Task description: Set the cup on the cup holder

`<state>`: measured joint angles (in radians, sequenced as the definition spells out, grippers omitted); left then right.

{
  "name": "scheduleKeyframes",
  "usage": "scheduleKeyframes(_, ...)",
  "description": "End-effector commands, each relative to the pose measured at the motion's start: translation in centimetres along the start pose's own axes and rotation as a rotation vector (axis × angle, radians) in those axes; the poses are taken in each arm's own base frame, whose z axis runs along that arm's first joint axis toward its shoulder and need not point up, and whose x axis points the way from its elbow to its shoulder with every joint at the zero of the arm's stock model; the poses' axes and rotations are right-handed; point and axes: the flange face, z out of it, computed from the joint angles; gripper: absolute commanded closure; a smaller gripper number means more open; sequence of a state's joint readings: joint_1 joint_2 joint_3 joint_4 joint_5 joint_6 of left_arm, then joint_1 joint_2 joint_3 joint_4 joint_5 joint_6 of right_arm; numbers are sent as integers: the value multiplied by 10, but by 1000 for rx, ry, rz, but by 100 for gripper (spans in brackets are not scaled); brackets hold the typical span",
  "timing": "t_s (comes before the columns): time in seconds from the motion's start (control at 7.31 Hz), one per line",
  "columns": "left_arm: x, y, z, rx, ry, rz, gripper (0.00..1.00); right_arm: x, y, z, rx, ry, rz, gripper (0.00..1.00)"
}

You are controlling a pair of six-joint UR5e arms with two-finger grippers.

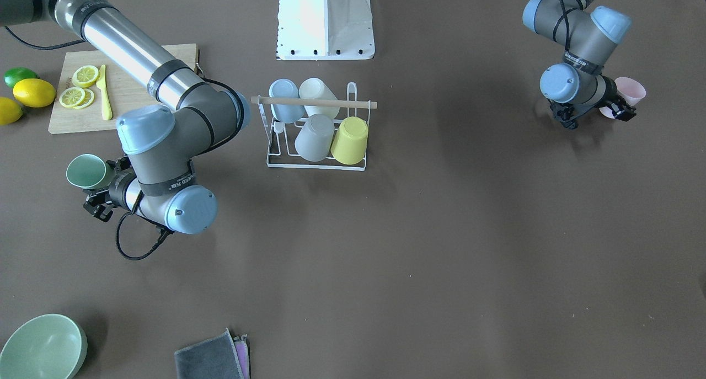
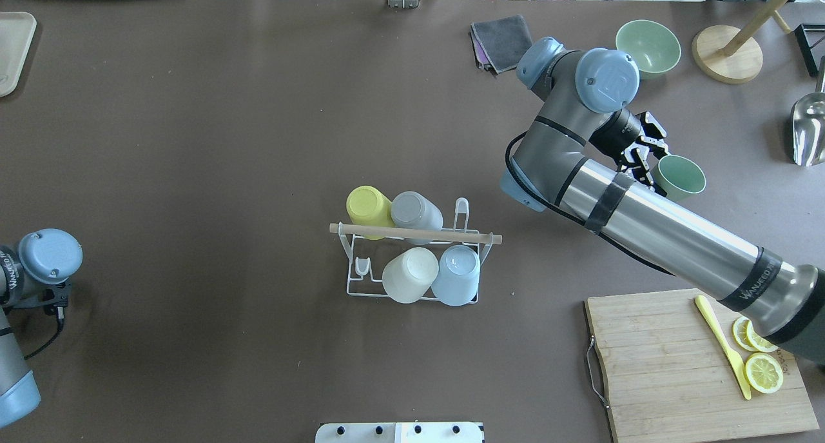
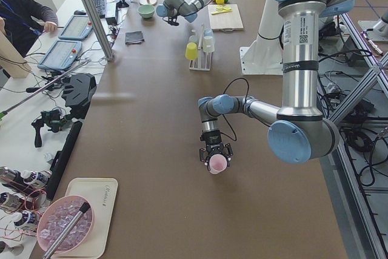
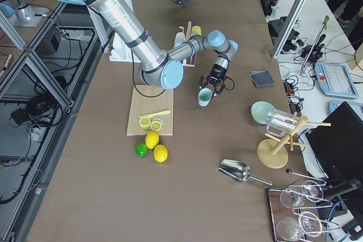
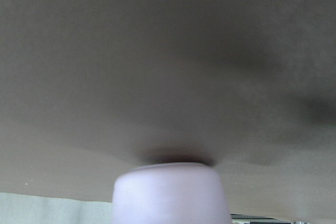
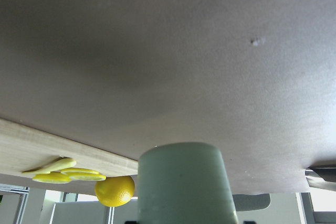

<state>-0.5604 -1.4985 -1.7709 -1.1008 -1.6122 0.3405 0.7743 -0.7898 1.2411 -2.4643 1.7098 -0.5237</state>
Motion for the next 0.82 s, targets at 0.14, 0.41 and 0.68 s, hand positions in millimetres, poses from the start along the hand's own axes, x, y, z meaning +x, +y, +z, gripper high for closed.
scheduleKeyframes(0.14,2,9,14,5,-1,-2,3,5,26,-20,103,36,28,54)
scheduleKeyframes(0.41,1,9,16,11,-3,-2,3,9,35,-37,201,54,51,54)
scheduleKeyframes(0.68,1,9,16,14,-3,-3,3,30,43,-51,400,18,88,54)
